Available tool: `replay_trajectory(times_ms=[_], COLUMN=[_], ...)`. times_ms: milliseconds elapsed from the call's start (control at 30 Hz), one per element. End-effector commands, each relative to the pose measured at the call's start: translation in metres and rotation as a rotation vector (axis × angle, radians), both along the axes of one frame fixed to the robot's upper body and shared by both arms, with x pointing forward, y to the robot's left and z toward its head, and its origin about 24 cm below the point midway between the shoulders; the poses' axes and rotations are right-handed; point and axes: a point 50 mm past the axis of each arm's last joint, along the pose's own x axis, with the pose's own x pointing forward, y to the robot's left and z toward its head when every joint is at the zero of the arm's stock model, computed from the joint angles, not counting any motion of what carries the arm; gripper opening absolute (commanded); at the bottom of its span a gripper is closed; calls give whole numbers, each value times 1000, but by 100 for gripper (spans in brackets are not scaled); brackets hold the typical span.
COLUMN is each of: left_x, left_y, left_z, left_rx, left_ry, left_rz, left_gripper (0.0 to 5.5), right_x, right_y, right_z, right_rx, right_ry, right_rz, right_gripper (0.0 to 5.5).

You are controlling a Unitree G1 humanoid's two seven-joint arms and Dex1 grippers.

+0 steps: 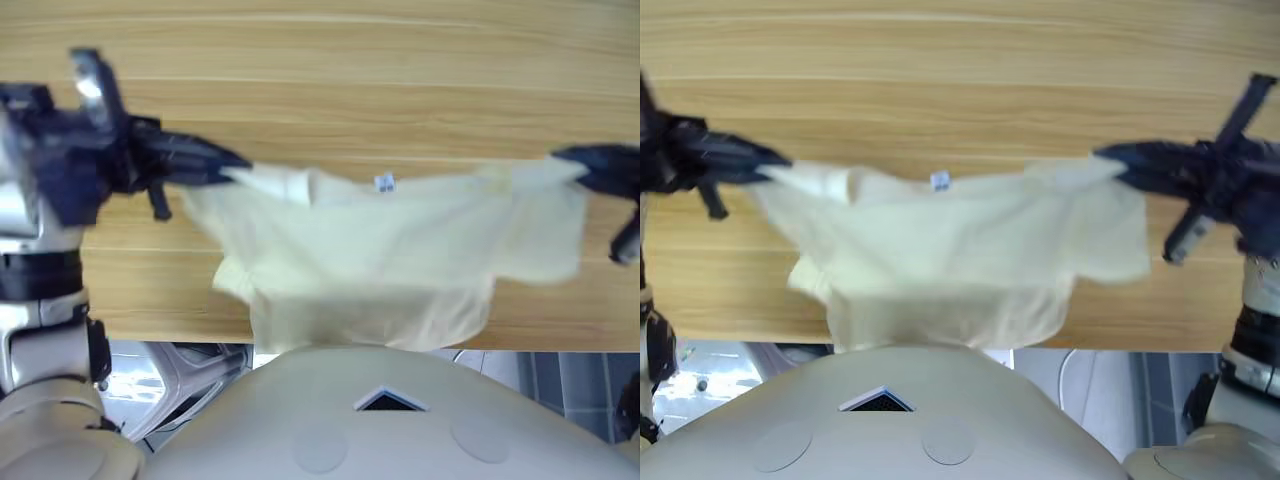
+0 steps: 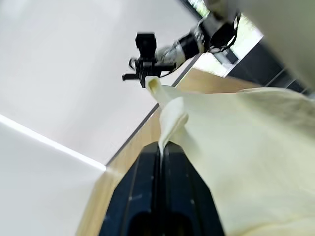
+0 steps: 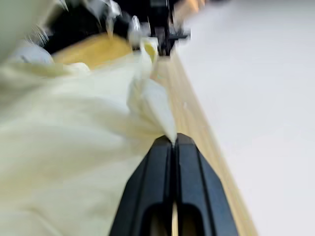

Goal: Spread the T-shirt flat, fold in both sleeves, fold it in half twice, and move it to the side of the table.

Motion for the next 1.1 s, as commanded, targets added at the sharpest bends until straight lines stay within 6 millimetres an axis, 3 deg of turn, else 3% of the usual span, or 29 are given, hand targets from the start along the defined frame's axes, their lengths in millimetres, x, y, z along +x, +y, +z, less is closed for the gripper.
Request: replay_trajectory(times_ms=[33, 67, 100, 133, 167, 233, 300, 333, 400, 467, 533, 600, 633, 700, 733, 767, 800, 867, 967, 1100], left_x=[145, 153, 139, 117, 89, 55, 36, 37, 70, 122, 139, 131, 117, 73, 44, 15, -13, -39, -39, -32], left_y=[-48, -44, -31, -17, -10, -1, 11, 13, 1, -18, -28, -32, -34, -35, -33, -31, -32, -41, -46, -36], left_z=[95, 155, 222, 271, 311, 346, 354, 346, 300, 193, 88, 16, -23, -102, -132, -152, -159, -150, -128, -118], left_rx=[55, -215, -598, -906, -1087, -1229, -1304, -1270, -1002, -562, -241, -52, 59, 266, 346, 408, 427, 378, 319, 366], left_ry=[-1, -145, -234, -271, -359, -533, -776, -884, -892, -719, -558, -412, -345, -144, -41, 41, 97, 161, 169, 154], left_rz=[745, 1038, 1211, 1278, 1250, 1215, 1226, 1219, 1135, 1024, 920, 799, 679, 433, 305, 183, 67, -44, -63, -10], left_gripper=[0, 0, 0, 0, 0, 0, 0, 0, 0, 0, 0, 0, 0, 0, 0, 0, 0, 0, 0, 0], right_x=[170, 177, 162, 135, 97, 52, 37, 41, 63, 92, 105, 105, 99, 76, 62, 48, 33, 14, 2, -16], right_y=[30, 28, 25, 23, 22, 23, 19, 14, 0, -12, -4, 11, 18, 29, 34, 39, 45, 50, 50, 46], right_z=[86, 139, 205, 258, 301, 331, 329, 317, 273, 203, 132, 69, 36, -13, -23, -26, -23, -17, -14, -43], right_rx=[-48, 118, 325, 479, 595, 706, 700, 649, 479, 211, -10, -200, -281, -388, -393, -382, -349, -306, -271, -396], right_ry=[-146, -298, -549, -814, -1108, -1361, -1475, -1486, -1402, -1265, -1104, -925, -802, -588, -503, -437, -376, -300, -221, -57], right_rz=[-777, -984, -1125, -1203, -1210, -1125, -1071, -1067, -1052, -1036, -895, -721, -635, -470, -397, -329, -256, -162, -102, -9], right_gripper=[2, 2, 2, 2, 2, 2, 2, 2, 2, 2, 2, 2, 2, 2, 2, 2, 2, 2, 2, 2])
